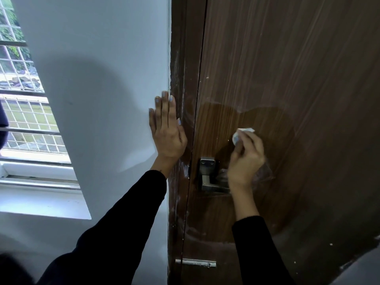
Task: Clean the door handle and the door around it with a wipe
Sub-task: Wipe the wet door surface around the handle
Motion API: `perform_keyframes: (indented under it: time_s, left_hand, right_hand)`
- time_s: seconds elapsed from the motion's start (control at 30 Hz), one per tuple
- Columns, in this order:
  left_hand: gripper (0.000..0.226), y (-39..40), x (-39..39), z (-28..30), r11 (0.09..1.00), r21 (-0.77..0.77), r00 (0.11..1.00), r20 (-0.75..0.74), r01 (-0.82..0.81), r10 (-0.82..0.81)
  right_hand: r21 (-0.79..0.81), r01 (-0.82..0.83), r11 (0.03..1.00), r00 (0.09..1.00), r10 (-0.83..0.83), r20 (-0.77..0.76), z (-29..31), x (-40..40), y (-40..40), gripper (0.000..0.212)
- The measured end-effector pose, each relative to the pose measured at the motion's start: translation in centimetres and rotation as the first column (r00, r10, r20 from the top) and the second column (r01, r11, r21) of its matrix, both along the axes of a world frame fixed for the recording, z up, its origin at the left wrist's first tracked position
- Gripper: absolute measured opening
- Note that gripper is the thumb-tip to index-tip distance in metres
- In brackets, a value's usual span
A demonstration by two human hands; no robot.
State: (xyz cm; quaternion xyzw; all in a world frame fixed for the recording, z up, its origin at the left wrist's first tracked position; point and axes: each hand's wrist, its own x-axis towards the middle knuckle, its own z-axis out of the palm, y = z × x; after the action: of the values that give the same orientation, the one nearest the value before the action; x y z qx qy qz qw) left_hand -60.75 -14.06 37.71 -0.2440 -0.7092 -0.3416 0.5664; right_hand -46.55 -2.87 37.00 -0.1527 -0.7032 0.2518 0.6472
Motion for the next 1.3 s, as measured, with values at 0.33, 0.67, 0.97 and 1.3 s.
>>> perform_keyframes:
  time_s: [0.33, 0.67, 0.97, 1.3]
  left_hand:
    - [0.052, -0.8, -0.3, -0.3, 0.996, -0.028, 0.996, -0.006, 0.089, -0.089]
    - [0.051, -1.6, 0.2, -0.2, 0.988, -0.073, 0.990, -0.004, 0.140, -0.140]
    - [0.049, -2.5, 0.8, -0.2, 0.986, -0.146, 0.996, -0.038, 0.077, -0.083]
    - [0.052, -1.9, 0.0, -0.5, 0.996, -0.066, 0.998, 0.039, 0.057, -0.055]
  right_hand:
    - [-0.128, 0.036, 0.991, 0.998, -0.030, 0.051, -2.2, 0.7, -0.2, 0.023]
    - [0.272, -0.118, 0.955, 0.949, 0.028, 0.314, -1.3, -3.0, -6.0, 0.044]
    - [0.414, -0.188, 0.891, 0.938, 0.039, 0.343, 1.8, -4.5, -7.4, 0.051]
    - [0.370, -0.028, 0.929, 0.922, -0.119, 0.369, -1.3, -3.3, -6.7, 0.053]
